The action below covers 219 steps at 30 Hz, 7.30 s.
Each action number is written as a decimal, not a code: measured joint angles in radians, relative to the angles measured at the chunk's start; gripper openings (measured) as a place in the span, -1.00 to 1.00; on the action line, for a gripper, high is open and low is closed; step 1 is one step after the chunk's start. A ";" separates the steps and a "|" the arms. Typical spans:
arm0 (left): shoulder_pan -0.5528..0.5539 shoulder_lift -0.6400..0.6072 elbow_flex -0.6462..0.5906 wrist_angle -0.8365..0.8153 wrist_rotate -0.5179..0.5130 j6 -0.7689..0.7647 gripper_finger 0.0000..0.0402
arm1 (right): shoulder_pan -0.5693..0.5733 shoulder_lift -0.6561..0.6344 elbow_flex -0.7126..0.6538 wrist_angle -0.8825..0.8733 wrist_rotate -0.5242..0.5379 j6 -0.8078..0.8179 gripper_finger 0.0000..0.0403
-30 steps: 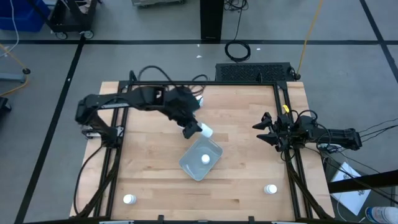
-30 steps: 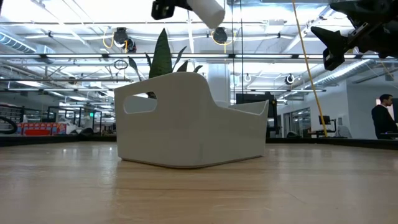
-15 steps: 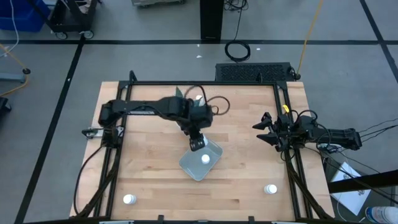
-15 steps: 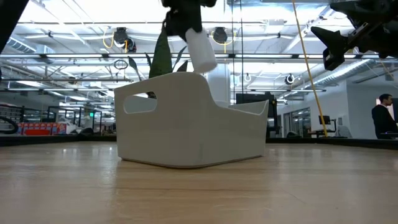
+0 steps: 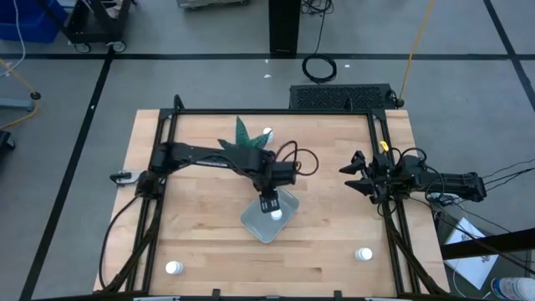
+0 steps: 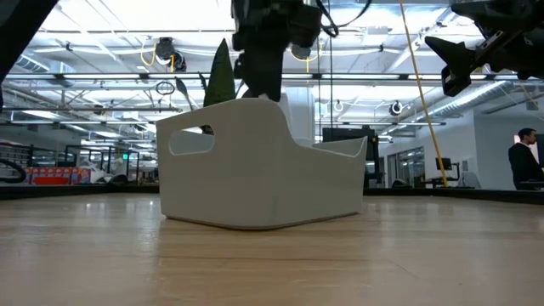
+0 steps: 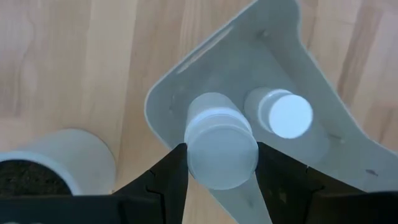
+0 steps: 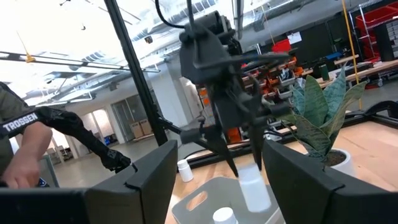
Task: Pick and place pill bottles into a basket
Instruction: Put the white medicine bottle into the gray bin
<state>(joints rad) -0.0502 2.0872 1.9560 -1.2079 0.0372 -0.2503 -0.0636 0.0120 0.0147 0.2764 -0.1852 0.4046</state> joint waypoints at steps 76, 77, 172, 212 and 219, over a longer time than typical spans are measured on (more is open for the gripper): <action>-0.023 -0.210 0.212 0.207 -0.005 0.127 0.36 | 0.000 0.005 0.000 -0.007 0.000 0.000 0.14; -0.027 -0.246 0.196 0.226 -0.033 0.142 0.34 | 0.000 0.007 0.000 -0.007 0.000 0.000 0.14; -0.106 -2.074 -1.945 1.242 -0.116 0.216 0.06 | 0.000 0.034 -0.001 -0.009 0.005 -0.001 0.15; -0.106 -2.074 -1.946 1.252 -0.118 0.216 0.07 | -0.005 0.278 0.455 0.047 0.671 0.235 0.11; -0.107 -2.074 -1.946 1.256 -0.119 0.216 0.07 | -0.062 0.655 0.851 -0.496 0.459 0.174 0.11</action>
<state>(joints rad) -0.1567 0.0132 0.0101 0.0479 -0.0817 -0.0340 -0.1258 0.6673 0.8658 -0.2198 0.2735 0.5782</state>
